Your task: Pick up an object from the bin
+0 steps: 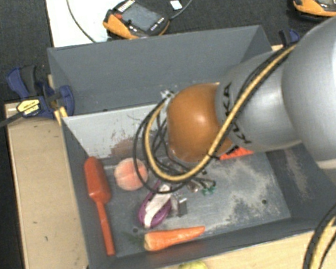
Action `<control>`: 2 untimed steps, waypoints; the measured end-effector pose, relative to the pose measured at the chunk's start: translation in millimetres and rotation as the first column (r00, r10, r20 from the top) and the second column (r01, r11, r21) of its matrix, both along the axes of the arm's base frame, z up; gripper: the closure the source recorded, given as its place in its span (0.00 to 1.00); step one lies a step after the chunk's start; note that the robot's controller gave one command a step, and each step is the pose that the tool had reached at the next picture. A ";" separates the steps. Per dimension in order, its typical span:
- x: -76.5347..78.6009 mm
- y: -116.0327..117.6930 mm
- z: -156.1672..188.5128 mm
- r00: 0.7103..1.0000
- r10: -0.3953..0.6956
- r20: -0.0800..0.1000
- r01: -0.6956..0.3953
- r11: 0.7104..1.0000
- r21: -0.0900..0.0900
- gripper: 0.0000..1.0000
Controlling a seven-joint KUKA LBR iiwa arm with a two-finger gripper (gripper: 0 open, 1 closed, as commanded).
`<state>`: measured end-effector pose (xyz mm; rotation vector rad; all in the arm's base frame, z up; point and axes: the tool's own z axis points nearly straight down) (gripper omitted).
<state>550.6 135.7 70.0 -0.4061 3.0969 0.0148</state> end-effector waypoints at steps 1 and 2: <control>-29.2 4.9 -0.1 0.999 -0.049 -0.007 0.049 0.999 -0.005 1.00; -29.2 4.8 -0.1 0.999 -0.049 -0.007 0.049 0.999 -0.005 1.00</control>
Offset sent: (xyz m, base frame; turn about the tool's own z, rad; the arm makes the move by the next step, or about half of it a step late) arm 0.0000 0.0000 0.0000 0.0000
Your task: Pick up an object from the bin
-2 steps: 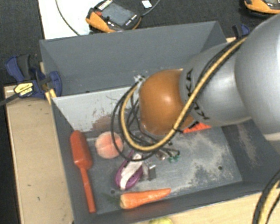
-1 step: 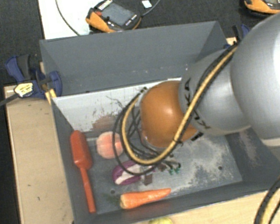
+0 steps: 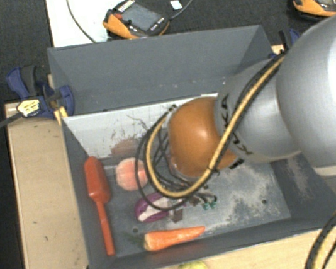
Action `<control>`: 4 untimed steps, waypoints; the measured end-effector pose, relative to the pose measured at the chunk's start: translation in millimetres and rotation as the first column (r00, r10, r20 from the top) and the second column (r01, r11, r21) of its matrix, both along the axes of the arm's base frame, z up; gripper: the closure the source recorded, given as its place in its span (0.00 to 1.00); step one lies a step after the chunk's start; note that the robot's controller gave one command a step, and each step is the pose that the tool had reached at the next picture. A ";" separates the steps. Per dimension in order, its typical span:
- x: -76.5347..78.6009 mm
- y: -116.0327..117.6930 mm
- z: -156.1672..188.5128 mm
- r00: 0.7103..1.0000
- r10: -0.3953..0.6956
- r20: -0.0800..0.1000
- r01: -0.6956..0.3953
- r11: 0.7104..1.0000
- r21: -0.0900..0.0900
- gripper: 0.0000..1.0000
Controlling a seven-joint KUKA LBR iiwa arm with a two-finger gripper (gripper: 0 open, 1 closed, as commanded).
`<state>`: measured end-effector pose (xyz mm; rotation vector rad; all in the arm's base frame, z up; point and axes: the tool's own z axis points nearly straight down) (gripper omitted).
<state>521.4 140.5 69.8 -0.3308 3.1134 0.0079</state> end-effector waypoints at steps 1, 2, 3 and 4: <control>-0.2 0.0 2.1 1.000 -0.001 0.001 0.001 1.000 0.001 1.00; -1.2 -0.4 13.8 1.000 -0.003 -0.002 0.003 1.000 0.000 1.00; 0.0 -0.2 30.7 1.000 -0.004 0.002 0.004 1.000 0.000 1.00; 0.2 -0.2 39.0 1.000 -0.008 0.004 0.008 1.000 0.002 1.00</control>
Offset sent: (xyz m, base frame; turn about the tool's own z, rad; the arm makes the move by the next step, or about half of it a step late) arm -0.0002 0.0001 0.0372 0.0011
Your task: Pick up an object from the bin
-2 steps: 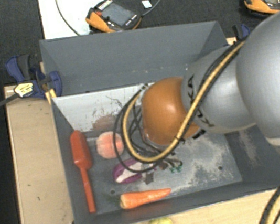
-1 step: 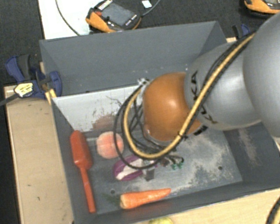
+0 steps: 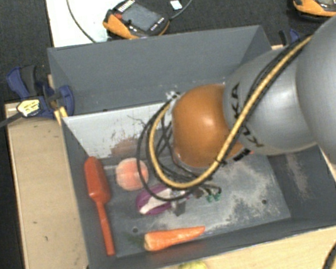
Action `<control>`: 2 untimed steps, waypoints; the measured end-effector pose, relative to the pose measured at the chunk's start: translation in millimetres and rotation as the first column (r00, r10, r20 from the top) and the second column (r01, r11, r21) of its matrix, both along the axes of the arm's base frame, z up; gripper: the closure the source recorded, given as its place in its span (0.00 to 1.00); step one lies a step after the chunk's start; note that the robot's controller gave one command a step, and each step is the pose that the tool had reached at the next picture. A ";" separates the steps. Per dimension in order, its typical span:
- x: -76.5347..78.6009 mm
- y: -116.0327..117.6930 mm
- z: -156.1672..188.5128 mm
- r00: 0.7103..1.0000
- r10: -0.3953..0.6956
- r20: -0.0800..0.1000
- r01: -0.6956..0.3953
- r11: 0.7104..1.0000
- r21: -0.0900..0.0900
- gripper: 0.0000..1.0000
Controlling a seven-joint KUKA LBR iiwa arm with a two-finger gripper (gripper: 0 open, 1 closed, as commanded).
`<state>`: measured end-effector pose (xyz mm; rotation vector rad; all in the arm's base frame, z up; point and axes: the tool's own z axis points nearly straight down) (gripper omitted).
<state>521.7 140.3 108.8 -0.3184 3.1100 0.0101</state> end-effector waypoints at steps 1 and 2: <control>0.0 0.0 2.4 1.000 -0.002 0.000 0.002 1.000 0.000 1.00; 0.1 0.0 5.1 1.000 -0.005 0.003 0.005 1.000 0.002 1.00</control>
Offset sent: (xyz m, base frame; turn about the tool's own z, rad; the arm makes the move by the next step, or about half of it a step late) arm -0.0002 -0.0001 0.0073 0.0013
